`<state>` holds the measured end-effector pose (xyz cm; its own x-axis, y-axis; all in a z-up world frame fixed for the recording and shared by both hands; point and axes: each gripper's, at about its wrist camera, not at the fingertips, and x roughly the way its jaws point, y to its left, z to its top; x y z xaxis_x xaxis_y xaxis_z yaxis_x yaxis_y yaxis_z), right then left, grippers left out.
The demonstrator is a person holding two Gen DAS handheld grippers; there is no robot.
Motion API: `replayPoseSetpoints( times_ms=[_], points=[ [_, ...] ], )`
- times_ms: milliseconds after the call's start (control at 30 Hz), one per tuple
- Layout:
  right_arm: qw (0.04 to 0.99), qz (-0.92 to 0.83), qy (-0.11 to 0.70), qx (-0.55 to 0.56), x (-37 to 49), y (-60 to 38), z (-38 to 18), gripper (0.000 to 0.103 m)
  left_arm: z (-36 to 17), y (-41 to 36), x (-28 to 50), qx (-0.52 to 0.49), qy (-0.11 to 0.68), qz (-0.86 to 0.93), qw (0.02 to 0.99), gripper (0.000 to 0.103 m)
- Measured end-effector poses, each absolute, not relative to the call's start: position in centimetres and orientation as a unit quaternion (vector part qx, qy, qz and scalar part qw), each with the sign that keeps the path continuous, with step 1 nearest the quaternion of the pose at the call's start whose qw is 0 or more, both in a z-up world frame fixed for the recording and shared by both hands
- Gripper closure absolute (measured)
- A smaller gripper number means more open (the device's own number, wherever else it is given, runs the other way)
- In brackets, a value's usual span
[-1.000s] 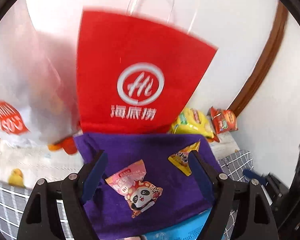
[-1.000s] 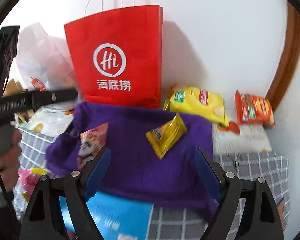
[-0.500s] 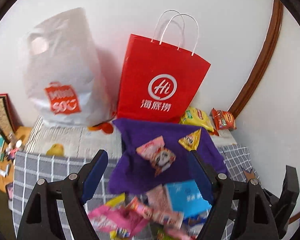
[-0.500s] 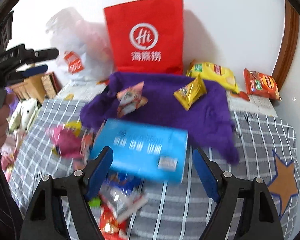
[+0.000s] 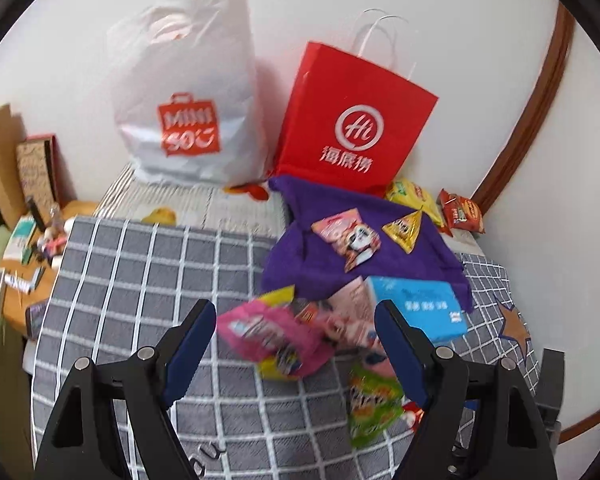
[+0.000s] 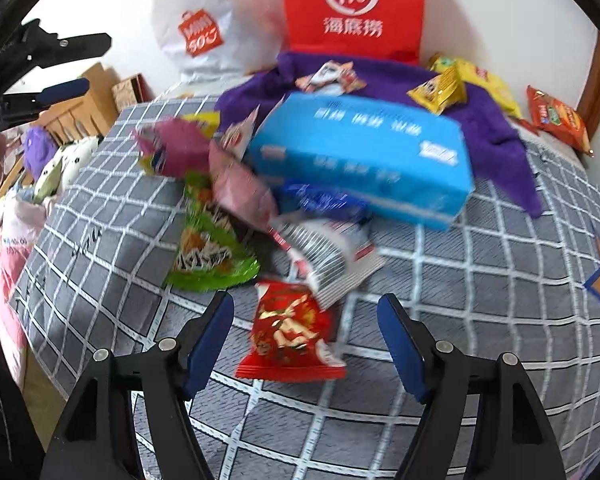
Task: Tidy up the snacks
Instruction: 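Grasp the red packet with the right tool while the left grasps the pink candy bag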
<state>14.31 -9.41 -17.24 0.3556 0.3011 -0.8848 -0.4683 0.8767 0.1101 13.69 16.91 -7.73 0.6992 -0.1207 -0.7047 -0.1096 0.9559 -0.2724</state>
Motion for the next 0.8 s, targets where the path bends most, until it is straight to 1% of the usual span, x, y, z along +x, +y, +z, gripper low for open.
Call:
replayPoseSetpoints(
  times_ms=[33, 67, 167, 200, 233, 467, 633, 800],
  points=[
    [0.817, 0.235, 0.520, -0.085, 14.2, -9.1, -17.7, 0.031, -8.0, 17.1, 13.4, -0.150, 0.390, 0.000, 0.909, 0.023],
    [0.812, 0.238, 0.525, -0.090, 14.2, -8.7, -18.3, 0.036, -8.2, 17.3, 13.0, -0.151, 0.391, 0.004, 0.908, 0.023],
    [0.805, 0.237, 0.534, -0.101, 14.1, -7.9, -19.6, 0.044, -9.1, 17.9, 12.2, -0.157, 0.396, 0.013, 0.905, 0.023],
    [0.811, 0.235, 0.525, -0.105, 13.9, -7.8, -19.5, 0.047, -9.5, 18.1, 12.1, -0.160, 0.398, 0.015, 0.903, 0.023],
    [0.816, 0.236, 0.517, -0.110, 13.6, -7.7, -19.4, 0.058, -9.7, 18.2, 12.0, -0.161, 0.400, 0.017, 0.902, 0.023],
    [0.811, 0.274, 0.505, -0.108, 11.7, -8.1, -17.7, 0.059, -10.4, 18.4, 12.1, -0.171, 0.408, 0.025, 0.896, 0.023],
    [0.828, 0.289, 0.471, -0.095, 10.7, -8.8, -15.4, 0.059, -10.8, 17.5, 12.5, -0.161, 0.412, 0.029, 0.896, 0.023],
    [0.860, 0.264, 0.430, -0.072, 11.2, -12.0, -12.8, 0.059, -12.0, 16.7, 13.8, -0.168, 0.421, 0.028, 0.891, 0.023]
  ],
)
